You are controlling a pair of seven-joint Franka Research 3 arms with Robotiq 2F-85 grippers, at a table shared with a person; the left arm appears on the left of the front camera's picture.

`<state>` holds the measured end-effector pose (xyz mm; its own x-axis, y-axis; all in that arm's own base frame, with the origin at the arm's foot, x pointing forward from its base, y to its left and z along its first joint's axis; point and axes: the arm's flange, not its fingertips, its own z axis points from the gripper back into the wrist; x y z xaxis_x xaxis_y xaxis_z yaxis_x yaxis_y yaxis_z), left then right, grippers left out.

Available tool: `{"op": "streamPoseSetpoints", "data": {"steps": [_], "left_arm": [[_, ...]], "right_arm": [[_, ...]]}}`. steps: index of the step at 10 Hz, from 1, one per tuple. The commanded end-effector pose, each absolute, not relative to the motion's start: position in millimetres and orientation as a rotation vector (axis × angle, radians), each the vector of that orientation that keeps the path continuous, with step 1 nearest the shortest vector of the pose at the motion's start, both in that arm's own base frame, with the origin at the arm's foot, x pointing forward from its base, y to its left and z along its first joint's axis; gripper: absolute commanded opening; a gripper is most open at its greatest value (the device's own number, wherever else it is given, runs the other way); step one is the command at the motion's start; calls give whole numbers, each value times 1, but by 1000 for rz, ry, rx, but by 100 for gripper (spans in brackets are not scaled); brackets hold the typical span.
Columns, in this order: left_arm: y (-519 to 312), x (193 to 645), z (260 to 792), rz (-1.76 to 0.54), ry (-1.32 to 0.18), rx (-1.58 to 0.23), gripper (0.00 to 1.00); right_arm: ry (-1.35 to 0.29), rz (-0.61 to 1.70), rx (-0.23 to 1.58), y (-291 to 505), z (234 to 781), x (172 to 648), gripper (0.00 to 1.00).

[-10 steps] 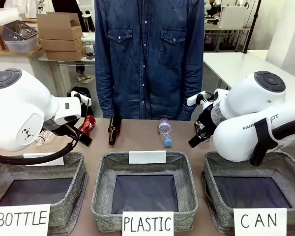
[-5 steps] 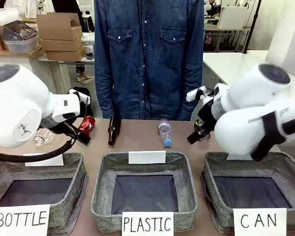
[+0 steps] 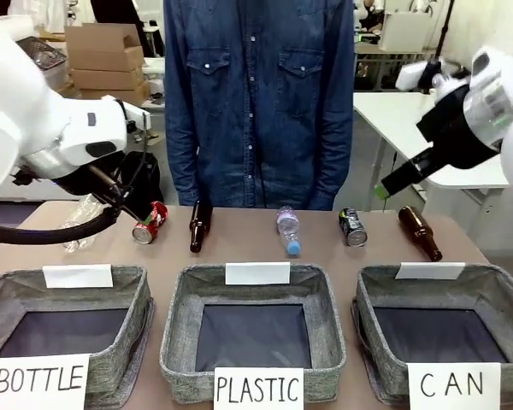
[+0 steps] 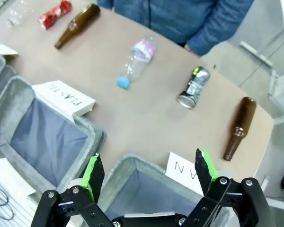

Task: Sort the can waste into the basket.
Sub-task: Pick up the can waste from the table and place it in the right Fabric basket.

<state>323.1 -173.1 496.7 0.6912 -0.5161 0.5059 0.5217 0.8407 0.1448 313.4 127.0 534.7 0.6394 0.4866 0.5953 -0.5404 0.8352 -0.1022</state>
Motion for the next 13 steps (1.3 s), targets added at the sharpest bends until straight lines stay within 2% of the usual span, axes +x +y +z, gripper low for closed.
{"op": "streamPoseSetpoints", "data": {"steps": [1,2,3,4,6,7,9,11,12,13], "left_arm": [[-178,312,509,-592,-586,-6,100],[-164,304,514,-675,-550,-164,100],[-135,295,520,-633,-560,-350,100],[-98,285,520,-612,-530,-542,100],[-23,271,517,-360,-475,-812,100],[9,264,515,-185,-559,-1025,100],[57,251,489,-39,-653,-1114,100],[82,241,461,-77,-694,-1142,100],[76,248,452,-106,-661,-1092,100],[130,277,527,-14,-660,-1140,100]], "right_arm": [[-682,580,89,121,549,304,100],[-634,551,221,112,548,302,100],[-548,484,456,89,553,296,100],[-470,453,766,56,561,283,100],[-438,-12,1162,-24,561,271,100],[-508,-162,1344,-61,547,263,100],[-573,-259,1452,-86,530,252,100],[-655,-259,1408,-85,536,240,100],[-759,-235,1300,-74,541,231,100],[-573,-164,1387,-128,546,254,100]]}}
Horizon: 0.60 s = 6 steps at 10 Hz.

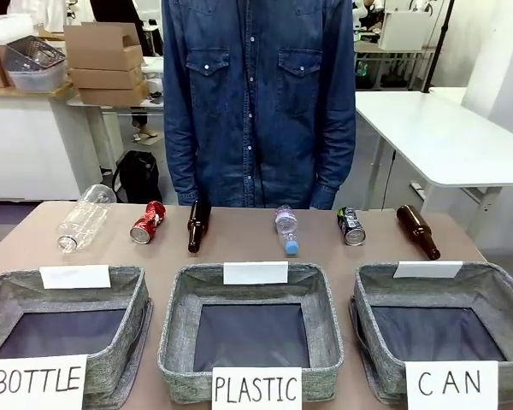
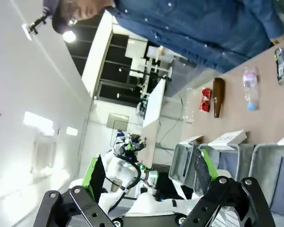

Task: Sort the can waste into the basket.
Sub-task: Pick up the can waste from the table and place it in the right Fabric basket.

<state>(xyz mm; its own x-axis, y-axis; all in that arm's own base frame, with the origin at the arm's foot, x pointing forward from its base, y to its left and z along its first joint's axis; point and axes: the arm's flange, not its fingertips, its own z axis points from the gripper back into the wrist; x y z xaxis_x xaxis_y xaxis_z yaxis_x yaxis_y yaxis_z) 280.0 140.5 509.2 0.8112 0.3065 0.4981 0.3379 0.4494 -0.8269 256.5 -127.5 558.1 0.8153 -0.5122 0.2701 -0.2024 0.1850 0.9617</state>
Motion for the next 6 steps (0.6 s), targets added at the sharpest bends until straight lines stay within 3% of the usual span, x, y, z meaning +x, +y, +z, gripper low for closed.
{"op": "streamPoseSetpoints", "data": {"steps": [1,6], "left_arm": [[130,277,527,-14,-660,-1140,100],[130,277,527,-14,-660,-1140,100]], "right_arm": [[-573,-164,1387,-128,546,254,100],[-537,-184,1386,-127,540,250,100]]}}
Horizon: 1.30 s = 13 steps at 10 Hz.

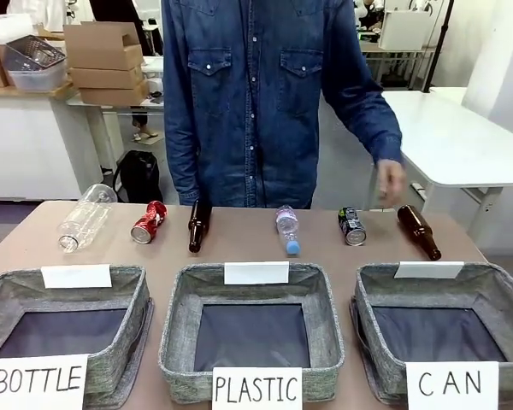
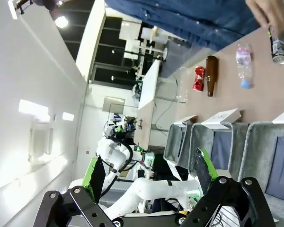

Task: Sort the can waste into the basket.
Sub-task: Pick up the can waste from the table and place it in the right Fabric basket.

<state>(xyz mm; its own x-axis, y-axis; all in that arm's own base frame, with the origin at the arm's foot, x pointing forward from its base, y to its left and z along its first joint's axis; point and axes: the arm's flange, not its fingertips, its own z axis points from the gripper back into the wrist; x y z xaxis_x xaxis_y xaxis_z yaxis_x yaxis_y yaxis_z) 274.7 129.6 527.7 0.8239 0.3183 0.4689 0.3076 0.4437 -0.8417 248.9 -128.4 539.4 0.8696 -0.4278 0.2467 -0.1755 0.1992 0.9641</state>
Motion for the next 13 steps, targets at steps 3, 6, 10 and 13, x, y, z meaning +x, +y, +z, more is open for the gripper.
{"op": "streamPoseSetpoints", "data": {"steps": [3,6,10,13], "left_arm": [[130,277,527,-14,-660,-1140,100],[130,277,527,-14,-660,-1140,100],[130,277,527,-14,-660,-1140,100],[130,277,527,-14,-660,-1140,100]], "right_arm": [[-302,-40,1127,-75,528,328,100],[-232,71,1225,-130,535,276,100],[-155,100,1210,-172,539,217,100],[-140,132,1145,-144,531,262,100]]}}
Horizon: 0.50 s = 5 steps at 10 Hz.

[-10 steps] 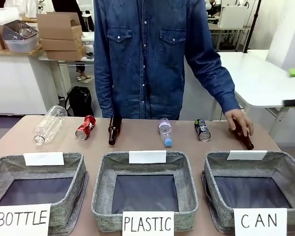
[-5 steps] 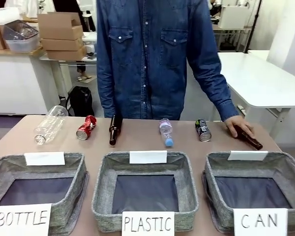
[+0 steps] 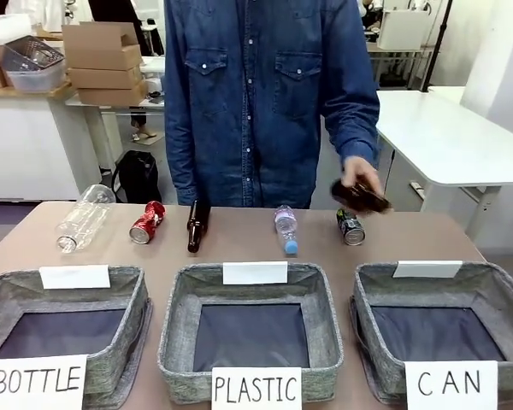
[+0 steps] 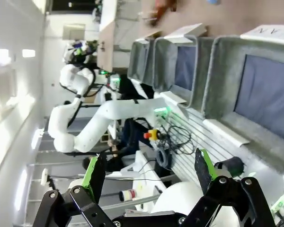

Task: Sort the can waste into the basket.
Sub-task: Pick up the can waste from the table and place it in the right Fabric basket.

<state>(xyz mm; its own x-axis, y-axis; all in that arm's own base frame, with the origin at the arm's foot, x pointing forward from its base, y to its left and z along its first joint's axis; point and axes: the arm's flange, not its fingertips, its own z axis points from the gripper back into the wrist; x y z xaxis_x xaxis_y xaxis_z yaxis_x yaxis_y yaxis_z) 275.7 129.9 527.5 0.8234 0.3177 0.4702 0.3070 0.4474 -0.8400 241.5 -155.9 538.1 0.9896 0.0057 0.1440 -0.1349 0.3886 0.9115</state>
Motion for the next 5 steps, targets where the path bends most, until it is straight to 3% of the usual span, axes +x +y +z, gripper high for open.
{"op": "streamPoseSetpoints", "data": {"steps": [1,3,5], "left_arm": [[130,277,527,-14,-660,-1140,100],[130,277,527,-14,-660,-1140,100],[130,277,527,-14,-660,-1140,100]], "right_arm": [[-81,194,1140,-126,529,281,100],[-30,226,1147,-124,530,286,100],[-137,170,1201,-160,534,251,100]]}}
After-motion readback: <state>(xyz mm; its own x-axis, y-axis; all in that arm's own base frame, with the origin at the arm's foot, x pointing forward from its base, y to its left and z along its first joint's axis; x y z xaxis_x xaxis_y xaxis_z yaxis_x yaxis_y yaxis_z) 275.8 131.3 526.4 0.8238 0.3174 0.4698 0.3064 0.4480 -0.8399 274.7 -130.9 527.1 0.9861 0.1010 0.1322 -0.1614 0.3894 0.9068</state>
